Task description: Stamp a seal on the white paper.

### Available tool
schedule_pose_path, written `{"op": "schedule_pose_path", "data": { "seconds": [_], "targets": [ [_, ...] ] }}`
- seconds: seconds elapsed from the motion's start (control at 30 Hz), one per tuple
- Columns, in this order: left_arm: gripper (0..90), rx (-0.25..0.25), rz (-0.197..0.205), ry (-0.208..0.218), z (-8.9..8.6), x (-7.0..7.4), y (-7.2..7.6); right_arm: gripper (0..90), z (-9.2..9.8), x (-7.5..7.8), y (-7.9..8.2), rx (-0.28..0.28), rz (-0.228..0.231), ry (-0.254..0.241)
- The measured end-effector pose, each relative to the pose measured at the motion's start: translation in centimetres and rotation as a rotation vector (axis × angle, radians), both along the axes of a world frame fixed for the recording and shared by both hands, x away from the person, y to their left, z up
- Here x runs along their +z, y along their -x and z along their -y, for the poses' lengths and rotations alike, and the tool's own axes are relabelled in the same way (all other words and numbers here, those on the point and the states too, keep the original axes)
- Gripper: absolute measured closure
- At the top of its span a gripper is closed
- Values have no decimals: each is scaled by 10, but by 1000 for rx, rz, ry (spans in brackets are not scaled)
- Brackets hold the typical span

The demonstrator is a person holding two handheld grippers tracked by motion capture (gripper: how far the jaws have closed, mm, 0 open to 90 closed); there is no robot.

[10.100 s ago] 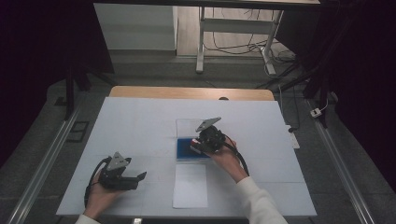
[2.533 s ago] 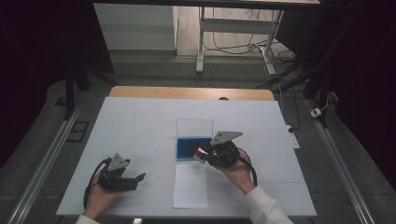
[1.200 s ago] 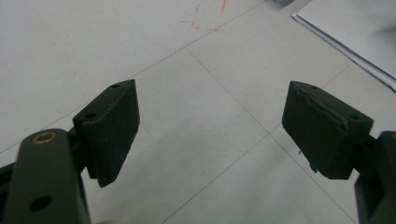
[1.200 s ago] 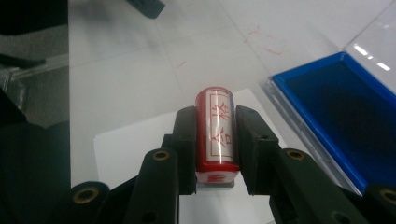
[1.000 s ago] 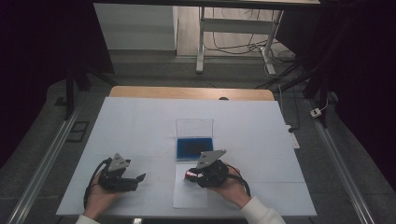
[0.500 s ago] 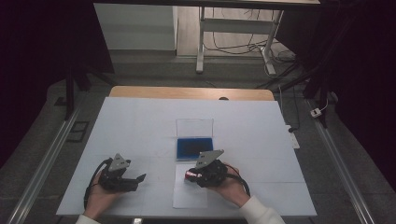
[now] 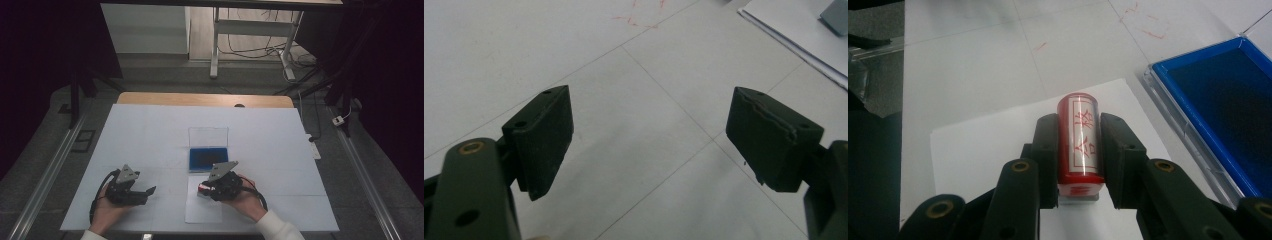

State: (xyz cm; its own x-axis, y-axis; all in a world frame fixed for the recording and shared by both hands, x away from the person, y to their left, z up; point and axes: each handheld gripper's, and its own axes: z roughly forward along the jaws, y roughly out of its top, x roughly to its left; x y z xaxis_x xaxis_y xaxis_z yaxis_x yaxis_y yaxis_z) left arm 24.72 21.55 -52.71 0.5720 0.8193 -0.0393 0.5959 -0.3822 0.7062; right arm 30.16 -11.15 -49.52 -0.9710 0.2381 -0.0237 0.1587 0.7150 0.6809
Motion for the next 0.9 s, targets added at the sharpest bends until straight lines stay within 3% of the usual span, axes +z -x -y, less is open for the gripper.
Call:
{"op": "schedule_pose_path", "data": {
  "seconds": [0.9],
  "targets": [
    [191, -5, -11, -7, 0, -1, -1, 699, -1, -3, 0, 6, 3, 17]
  ]
}}
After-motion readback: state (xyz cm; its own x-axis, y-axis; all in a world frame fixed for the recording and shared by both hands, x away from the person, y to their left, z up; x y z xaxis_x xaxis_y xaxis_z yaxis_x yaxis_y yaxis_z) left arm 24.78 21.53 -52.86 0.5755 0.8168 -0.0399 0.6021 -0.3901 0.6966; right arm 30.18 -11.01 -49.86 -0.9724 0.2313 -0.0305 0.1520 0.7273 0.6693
